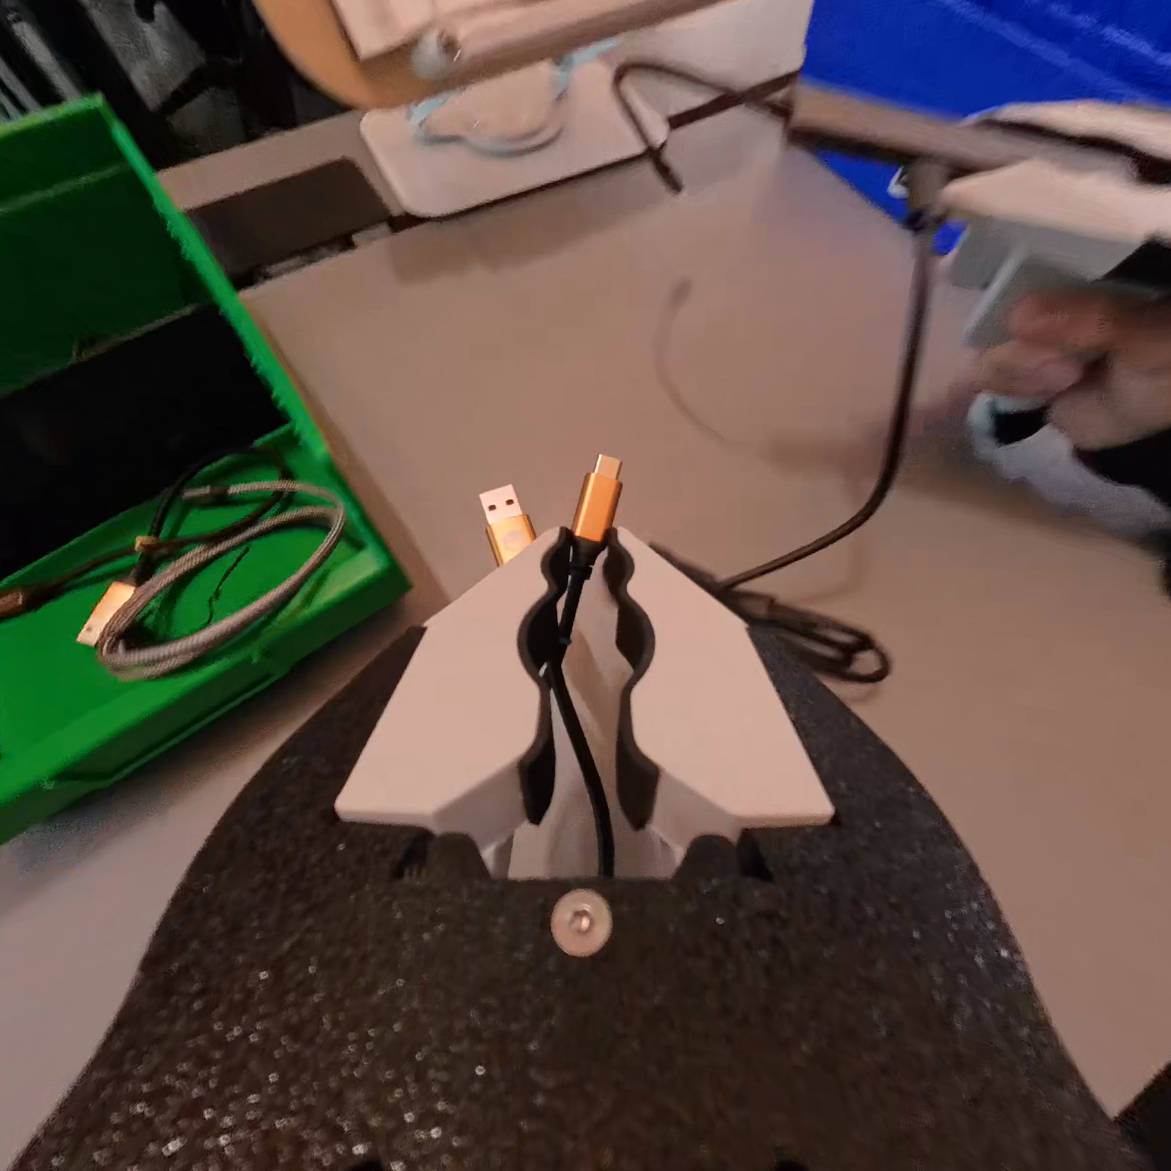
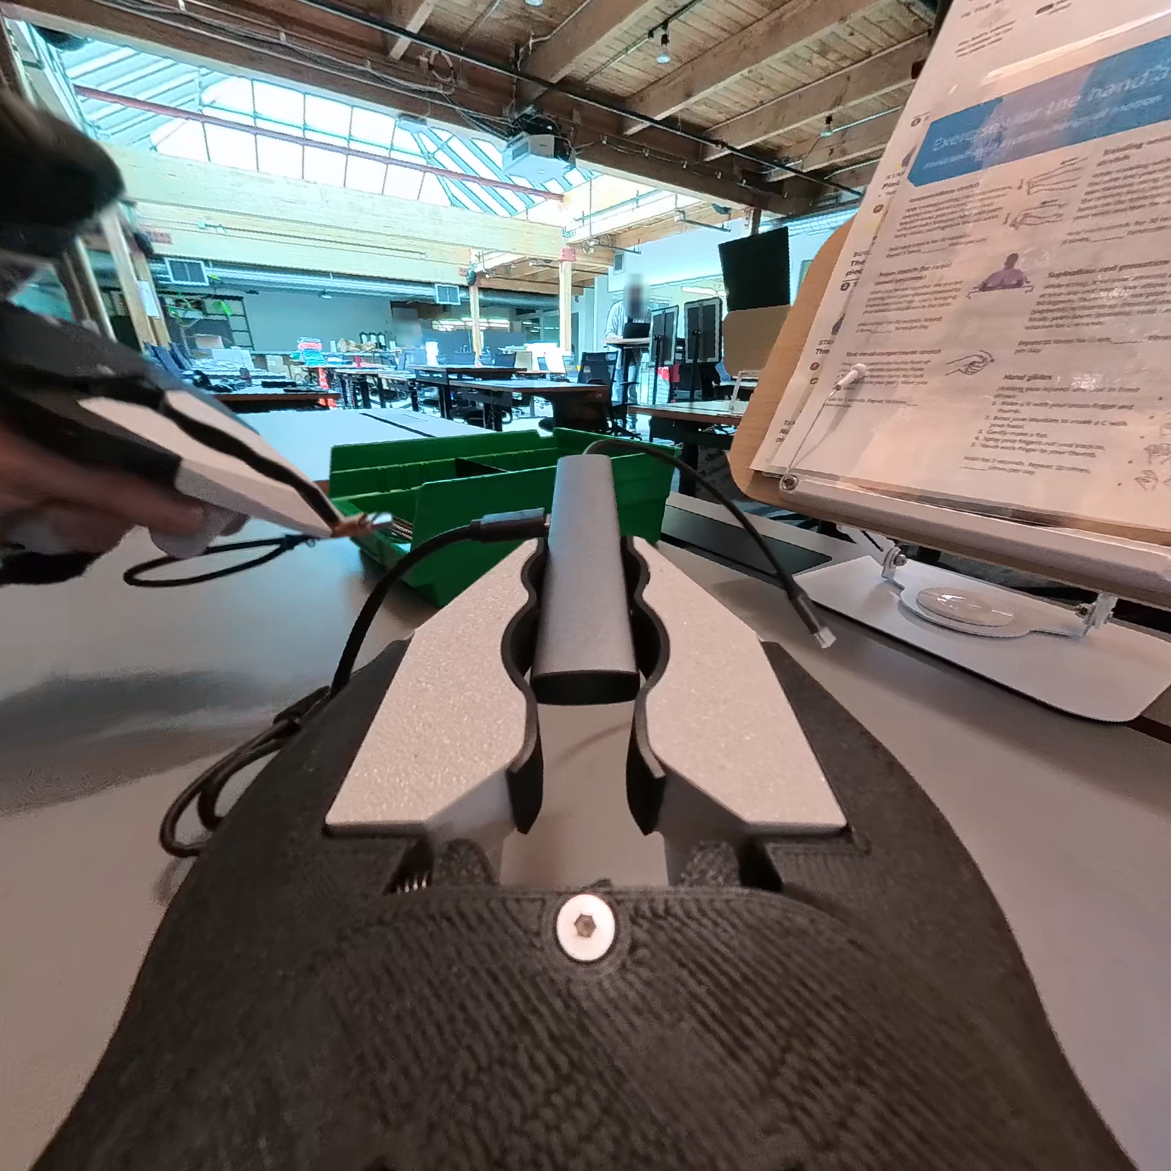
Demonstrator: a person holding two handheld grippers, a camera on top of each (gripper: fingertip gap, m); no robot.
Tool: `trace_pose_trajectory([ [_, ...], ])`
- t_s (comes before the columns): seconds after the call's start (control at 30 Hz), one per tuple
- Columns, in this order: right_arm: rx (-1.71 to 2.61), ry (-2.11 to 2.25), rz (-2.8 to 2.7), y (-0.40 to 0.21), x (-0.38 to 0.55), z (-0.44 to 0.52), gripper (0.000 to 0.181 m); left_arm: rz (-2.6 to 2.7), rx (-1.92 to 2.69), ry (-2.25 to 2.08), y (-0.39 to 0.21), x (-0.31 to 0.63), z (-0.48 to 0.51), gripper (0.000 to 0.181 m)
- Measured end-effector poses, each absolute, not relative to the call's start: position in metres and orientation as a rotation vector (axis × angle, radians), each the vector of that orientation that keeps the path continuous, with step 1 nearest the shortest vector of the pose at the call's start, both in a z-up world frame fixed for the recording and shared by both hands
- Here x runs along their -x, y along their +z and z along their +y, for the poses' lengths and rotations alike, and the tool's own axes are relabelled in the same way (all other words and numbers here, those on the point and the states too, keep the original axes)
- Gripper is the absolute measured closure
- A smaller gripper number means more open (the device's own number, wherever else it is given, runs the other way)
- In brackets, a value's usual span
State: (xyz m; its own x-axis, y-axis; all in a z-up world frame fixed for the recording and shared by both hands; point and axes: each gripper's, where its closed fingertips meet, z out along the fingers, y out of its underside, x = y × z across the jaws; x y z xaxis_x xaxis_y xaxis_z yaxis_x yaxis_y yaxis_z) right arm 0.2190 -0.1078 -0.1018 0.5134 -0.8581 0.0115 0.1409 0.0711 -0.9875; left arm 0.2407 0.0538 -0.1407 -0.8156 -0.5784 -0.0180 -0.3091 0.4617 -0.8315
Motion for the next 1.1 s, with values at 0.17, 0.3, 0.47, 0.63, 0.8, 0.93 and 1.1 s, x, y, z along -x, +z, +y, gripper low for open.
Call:
trace_pose_trajectory([
  [0.17, 1.294, -0.94, 0.725, -0.1, -0.221, -0.1, 0.16, 2.413, 0.68, -1.27, -0.116, -0.232, 0.004, 0.172],
  [0.3, 1.306, -0.956, 0.721, -0.102, -0.221, -0.095, 0.16, 2.421, 0.693, -1.318, -0.116, -0.229, -0.029, 0.172],
  [0.47, 1.302, -0.947, 0.734, -0.103, -0.223, -0.097, 0.16, 2.388, 0.714, -1.338, -0.115, -0.232, -0.042, 0.172],
  [0.63, 1.31, -0.949, 0.729, -0.103, -0.223, -0.094, 0.16, 2.373, 0.726, -1.351, -0.112, -0.232, -0.047, 0.172],
  [0.8, 1.32, -0.95, 0.724, -0.104, -0.223, -0.093, 0.16, 2.378, 0.733, -1.359, -0.113, -0.232, -0.05, 0.172],
  [0.93, 1.336, -0.957, 0.718, -0.105, -0.223, -0.09, 0.159, 2.378, 0.733, -1.363, -0.113, -0.233, -0.052, 0.172],
  [1.1, 1.367, -0.996, 0.706, -0.107, -0.224, -0.089, 0.159, 2.394, 0.736, -1.34, -0.116, -0.233, -0.052, 0.172],
])
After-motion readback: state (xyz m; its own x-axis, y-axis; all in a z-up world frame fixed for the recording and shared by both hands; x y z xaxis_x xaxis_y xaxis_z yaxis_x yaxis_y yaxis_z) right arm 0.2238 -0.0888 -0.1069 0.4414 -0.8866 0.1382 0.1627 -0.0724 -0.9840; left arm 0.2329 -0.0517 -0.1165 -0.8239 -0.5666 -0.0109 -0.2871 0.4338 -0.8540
